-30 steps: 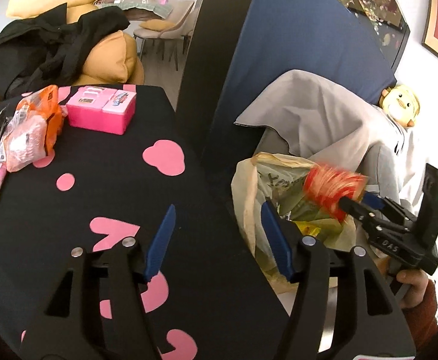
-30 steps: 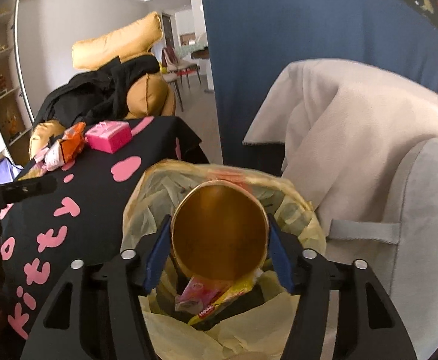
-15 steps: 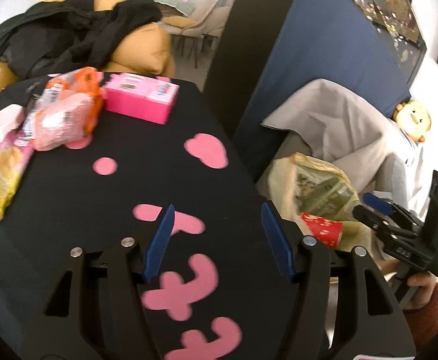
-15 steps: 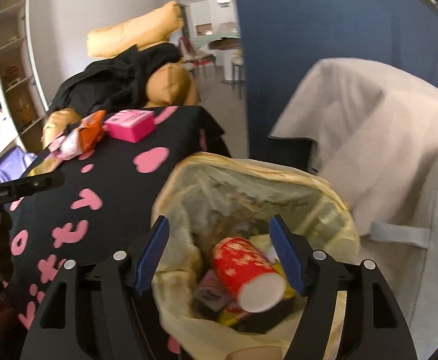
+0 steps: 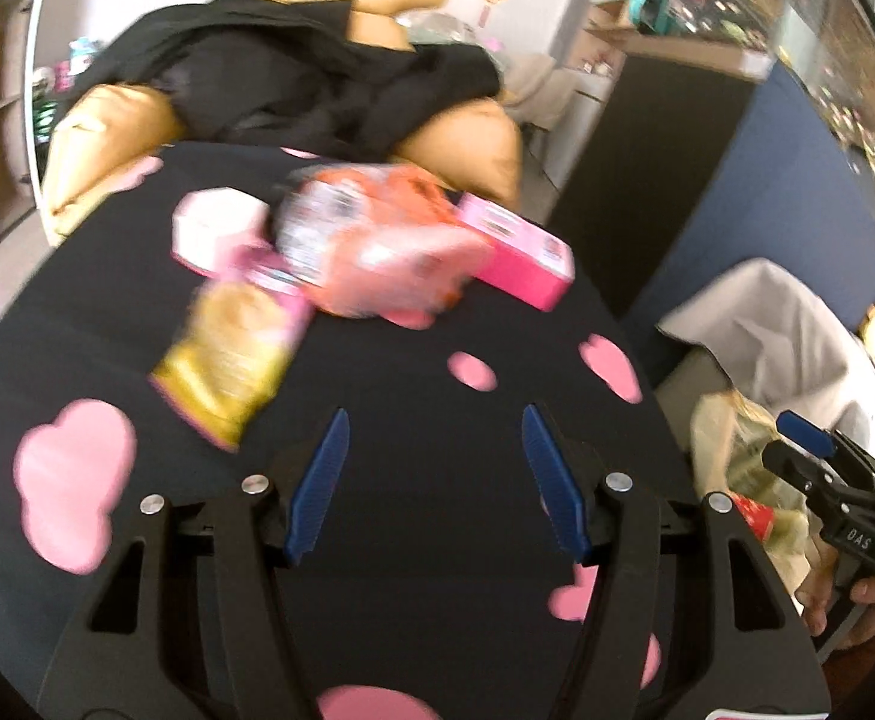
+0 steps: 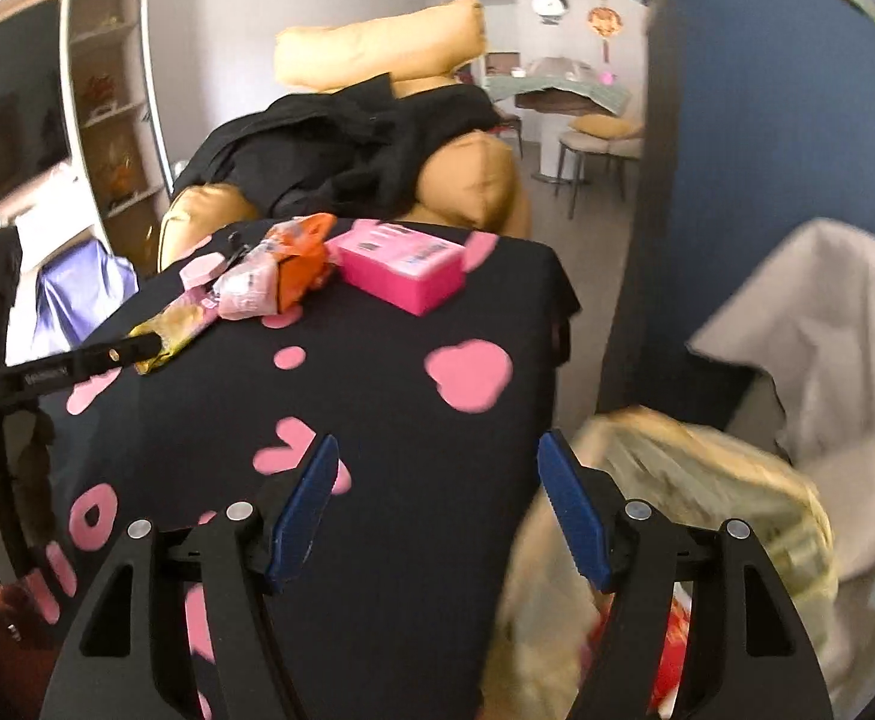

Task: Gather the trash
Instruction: 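Move both tools to the table and grasp the orange chip bag with the right tool, then grasp the pink candy stick with the left tool while the right tool holds the orange bag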

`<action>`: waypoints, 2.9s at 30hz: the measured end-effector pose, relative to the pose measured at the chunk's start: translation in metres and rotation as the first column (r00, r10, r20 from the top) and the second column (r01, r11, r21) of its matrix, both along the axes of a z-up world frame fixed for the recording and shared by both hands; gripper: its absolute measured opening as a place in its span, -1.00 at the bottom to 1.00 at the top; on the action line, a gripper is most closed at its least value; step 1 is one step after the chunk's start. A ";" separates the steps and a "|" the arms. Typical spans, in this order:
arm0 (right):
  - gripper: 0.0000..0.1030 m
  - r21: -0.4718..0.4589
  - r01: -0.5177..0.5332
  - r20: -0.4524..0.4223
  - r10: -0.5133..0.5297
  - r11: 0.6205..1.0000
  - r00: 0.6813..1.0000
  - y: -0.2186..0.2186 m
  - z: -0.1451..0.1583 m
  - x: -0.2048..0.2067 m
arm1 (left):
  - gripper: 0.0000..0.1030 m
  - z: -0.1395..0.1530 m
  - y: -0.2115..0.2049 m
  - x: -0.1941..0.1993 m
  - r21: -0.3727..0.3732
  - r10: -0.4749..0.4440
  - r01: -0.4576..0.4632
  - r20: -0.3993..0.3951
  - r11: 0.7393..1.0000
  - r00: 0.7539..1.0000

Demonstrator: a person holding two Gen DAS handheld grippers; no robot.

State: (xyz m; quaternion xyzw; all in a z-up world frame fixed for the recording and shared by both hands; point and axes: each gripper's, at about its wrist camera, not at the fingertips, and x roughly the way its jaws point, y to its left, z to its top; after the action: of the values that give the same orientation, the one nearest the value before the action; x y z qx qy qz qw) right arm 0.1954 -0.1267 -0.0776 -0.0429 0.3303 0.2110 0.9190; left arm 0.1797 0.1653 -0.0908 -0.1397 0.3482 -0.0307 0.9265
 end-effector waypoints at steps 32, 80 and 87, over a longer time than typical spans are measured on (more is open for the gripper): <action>0.27 -0.123 -0.320 -0.079 0.312 0.939 0.947 0.244 0.005 0.222 | 0.13 -0.008 0.148 0.058 -0.131 0.046 -0.048 -0.016 0.990 0.999; -0.65 0.094 -0.063 -0.213 0.082 0.994 0.974 0.047 -0.049 0.102 | -0.27 -0.004 0.000 0.241 0.101 -0.337 0.348 -0.112 0.932 0.935; -0.65 0.130 -0.058 -0.226 0.087 0.990 0.970 0.044 -0.058 0.104 | -0.31 -0.026 -0.018 0.280 0.154 -0.304 0.343 -0.230 0.926 0.925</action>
State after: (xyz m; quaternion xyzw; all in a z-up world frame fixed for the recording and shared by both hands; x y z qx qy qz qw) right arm 0.2996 -0.0827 -0.1355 0.0265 0.4194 0.2680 0.8670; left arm 0.4597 0.1473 -0.1163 0.0075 0.4598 -0.1359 0.8775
